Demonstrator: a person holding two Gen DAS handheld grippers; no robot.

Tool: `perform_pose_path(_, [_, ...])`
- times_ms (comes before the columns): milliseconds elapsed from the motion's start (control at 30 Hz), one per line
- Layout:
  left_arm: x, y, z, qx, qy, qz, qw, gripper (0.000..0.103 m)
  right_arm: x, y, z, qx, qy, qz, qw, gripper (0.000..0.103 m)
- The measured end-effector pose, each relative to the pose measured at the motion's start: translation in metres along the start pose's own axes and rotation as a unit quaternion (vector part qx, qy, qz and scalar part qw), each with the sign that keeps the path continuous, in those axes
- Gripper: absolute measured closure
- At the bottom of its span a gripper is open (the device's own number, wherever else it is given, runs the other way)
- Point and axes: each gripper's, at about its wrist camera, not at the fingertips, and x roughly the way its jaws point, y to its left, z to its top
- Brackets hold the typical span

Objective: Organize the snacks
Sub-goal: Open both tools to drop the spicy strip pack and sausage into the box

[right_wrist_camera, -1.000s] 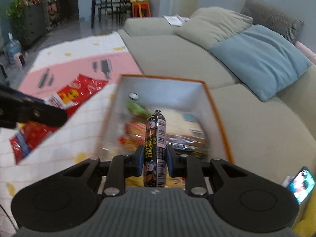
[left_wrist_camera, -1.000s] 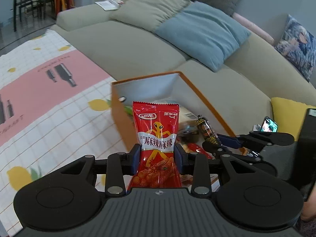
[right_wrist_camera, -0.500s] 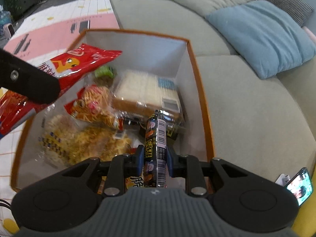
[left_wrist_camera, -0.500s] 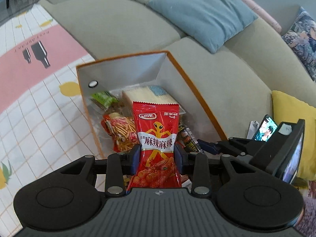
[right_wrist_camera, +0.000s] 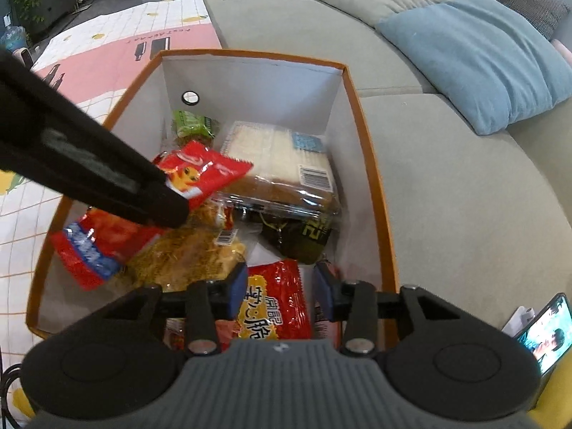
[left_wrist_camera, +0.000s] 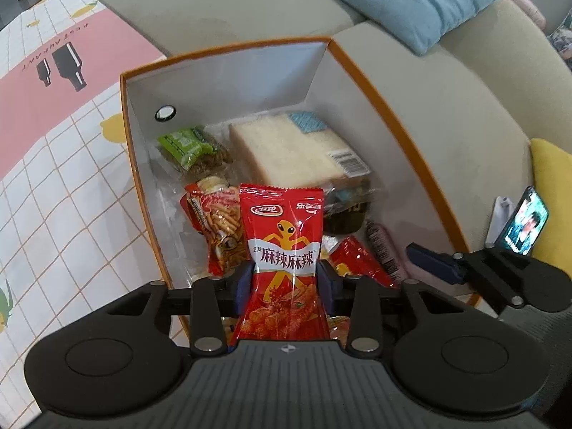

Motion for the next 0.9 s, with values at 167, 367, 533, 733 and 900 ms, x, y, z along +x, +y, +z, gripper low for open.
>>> perform_pose_path(167, [-0.005,0.008,-0.001,-0.007,0.007,-0.026,0.9996,0.046,0.002,0.007,0.002,-0.010,0.006,-0.006,1.000,0.061])
perform_pose_path(367, [-0.045,0.021,-0.007,-0.001,-0.037,-0.034,0.9987,0.045,-0.012,0.021,0.010,-0.025,0.002,-0.016,1.000,0.060])
perform_pose_path(533, [-0.097,0.036,-0.025,0.014,-0.100,-0.004,0.9949,0.045,-0.044,0.041,0.023,-0.035,-0.037,-0.013,0.999,0.054])
perform_pose_path(733, [-0.157,0.067,-0.057,0.016,-0.159,0.057,0.9855,0.045,-0.083,0.082,0.038,-0.043,-0.090,0.025,0.995,0.036])
perform_pose_path(900, [-0.193,0.095,-0.088,0.007,-0.199,0.117,0.9730,0.042,-0.106,0.119,0.047,-0.037,-0.118,0.056,0.991,0.036])
